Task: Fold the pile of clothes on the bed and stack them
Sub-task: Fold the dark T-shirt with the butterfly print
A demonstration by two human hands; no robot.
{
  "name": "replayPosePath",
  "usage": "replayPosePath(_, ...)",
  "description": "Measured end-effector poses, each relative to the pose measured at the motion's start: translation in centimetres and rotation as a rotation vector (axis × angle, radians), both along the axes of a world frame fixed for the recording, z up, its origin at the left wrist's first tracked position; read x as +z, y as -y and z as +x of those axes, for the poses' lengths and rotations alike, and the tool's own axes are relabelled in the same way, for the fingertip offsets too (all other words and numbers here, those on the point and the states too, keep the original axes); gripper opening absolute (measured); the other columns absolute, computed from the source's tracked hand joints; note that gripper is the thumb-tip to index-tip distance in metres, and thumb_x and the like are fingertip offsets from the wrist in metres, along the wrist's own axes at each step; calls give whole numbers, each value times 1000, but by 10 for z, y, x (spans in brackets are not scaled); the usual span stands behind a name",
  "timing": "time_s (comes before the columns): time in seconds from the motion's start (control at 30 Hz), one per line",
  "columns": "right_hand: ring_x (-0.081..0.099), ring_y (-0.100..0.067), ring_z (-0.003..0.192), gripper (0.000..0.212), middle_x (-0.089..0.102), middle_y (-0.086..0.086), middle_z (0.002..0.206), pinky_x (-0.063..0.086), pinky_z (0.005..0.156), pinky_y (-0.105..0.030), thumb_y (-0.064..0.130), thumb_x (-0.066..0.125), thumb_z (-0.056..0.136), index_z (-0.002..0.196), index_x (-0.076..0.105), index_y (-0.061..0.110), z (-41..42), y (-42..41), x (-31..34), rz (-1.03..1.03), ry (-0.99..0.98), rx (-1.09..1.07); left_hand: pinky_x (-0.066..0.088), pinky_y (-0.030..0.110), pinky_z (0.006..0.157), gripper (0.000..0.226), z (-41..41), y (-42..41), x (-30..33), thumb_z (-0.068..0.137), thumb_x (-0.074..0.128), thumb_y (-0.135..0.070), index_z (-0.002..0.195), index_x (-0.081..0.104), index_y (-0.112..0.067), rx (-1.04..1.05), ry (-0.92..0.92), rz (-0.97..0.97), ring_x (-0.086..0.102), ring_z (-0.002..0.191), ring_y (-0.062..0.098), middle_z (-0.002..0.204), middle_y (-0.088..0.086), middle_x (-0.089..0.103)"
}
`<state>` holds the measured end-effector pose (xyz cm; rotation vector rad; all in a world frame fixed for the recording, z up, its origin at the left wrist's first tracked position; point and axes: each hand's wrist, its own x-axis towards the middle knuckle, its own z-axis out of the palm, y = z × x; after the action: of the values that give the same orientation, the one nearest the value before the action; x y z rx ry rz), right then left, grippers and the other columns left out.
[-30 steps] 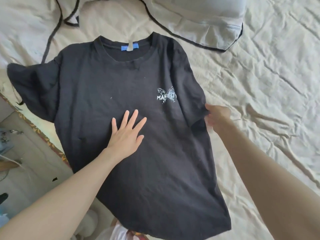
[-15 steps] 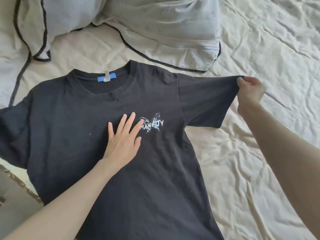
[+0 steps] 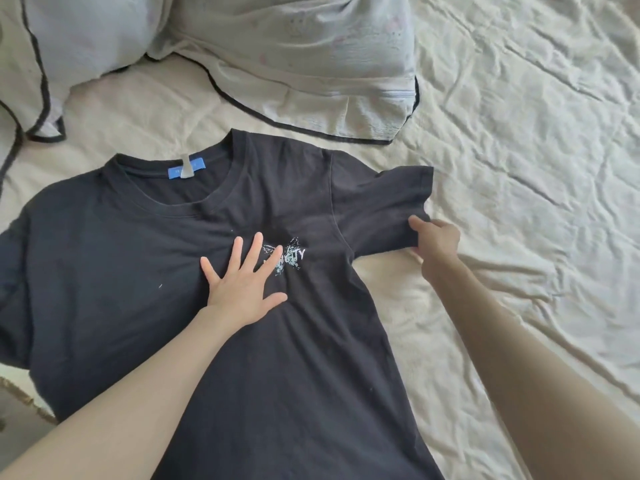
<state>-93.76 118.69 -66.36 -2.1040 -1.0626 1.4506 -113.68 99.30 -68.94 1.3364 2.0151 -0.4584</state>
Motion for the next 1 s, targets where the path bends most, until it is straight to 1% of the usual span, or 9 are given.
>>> replayPosePath(0.07, 48, -10, 69, 24, 51, 6, 70, 39, 67, -27, 13, 57, 90, 67, 53, 16, -14, 9, 14, 272, 54, 88, 4, 67, 107, 61, -7, -4, 10, 97, 36, -51, 149, 5, -42, 71, 99, 22, -15, 145, 20, 158, -9, -15)
replayPosePath(0.13, 45, -9, 71, 13, 45, 9, 73, 37, 72, -24, 8, 58, 89, 81, 67, 12, -33, 32, 30, 557, 109, 306, 16, 53, 112, 40, -19, -6, 21, 98, 41, -36, 138, 43, -36, 333, 238, 194, 13, 145, 16, 156, -10, 21)
replayPosePath(0.2, 50, -18, 73, 20, 50, 0, 78, 41, 73, -29, -2, 60, 83, 94, 73, 8, -52, 67, 39, 819, 124, 629, 39, 36, 100, 24, -35, -1, 35, 96, 43, -24, 105, 65, -31, 854, 385, 434, 53, 121, 16, 127, -3, 61)
replayPosePath(0.27, 54, -25, 71, 23, 56, -7, 77, 42, 69, -37, -3, 67, 76, 91, 75, 12, -62, 105, 40, 957, 158, 977, 49, 31, 85, 23, -57, 6, 48, 95, 43, -16, 94, 64, -26, 1363, 464, 577, 65, 94, 16, 106, 5, 70)
replayPosePath(0.4, 55, -23, 100, 20, 63, -2, 102, 38, 89, -34, 24, 59, 91, 106, 71, 16, -49, 164, 25, 621, 123, 1361, 52, 32, 83, 20, -90, 18, 54, 94, 43, -17, 104, 61, -16, 1481, 374, 603, 66, 88, 17, 106, 8, 68)
replayPosePath(0.6, 62, -5, 84, 20, 67, 9, 82, 47, 79, -26, 35, 54, 93, 82, 64, 21, -37, 149, 22, 1, 18, 284, 43, 25, 87, 21, -90, -46, 48, 95, 46, -32, 108, 62, -27, 894, 325, 615, 58, 97, 9, 108, -7, 64)
replayPosePath(0.77, 64, -17, 92, 13, 66, -4, 94, 52, 85, -29, 27, 62, 91, 90, 59, 14, -51, 115, 11, -422, -381, -186, 40, 42, 101, 46, -68, -122, 39, 89, 61, -41, 127, 55, -16, 504, 287, 494, 55, 112, 21, 120, 2, 60)
replayPosePath(0.9, 65, -17, 89, 8, 68, -7, 99, 50, 84, -30, 10, 60, 92, 99, 60, 6, -59, 97, 8, -461, -557, -505, 43, 46, 99, 26, -66, -151, 36, 82, 71, -36, 86, 67, -11, 570, 336, 452, 60, 101, 28, 87, 3, 66)
replayPosePath(1.0, 65, -15, 82, 14, 68, -8, 94, 51, 75, -26, 3, 62, 89, 102, 59, 4, -58, 92, 7, -417, -551, -655, 50, 39, 93, 23, -61, -168, 36, 79, 76, -27, 90, 67, -8, 714, 542, 566, 64, 91, 19, 88, 3, 67)
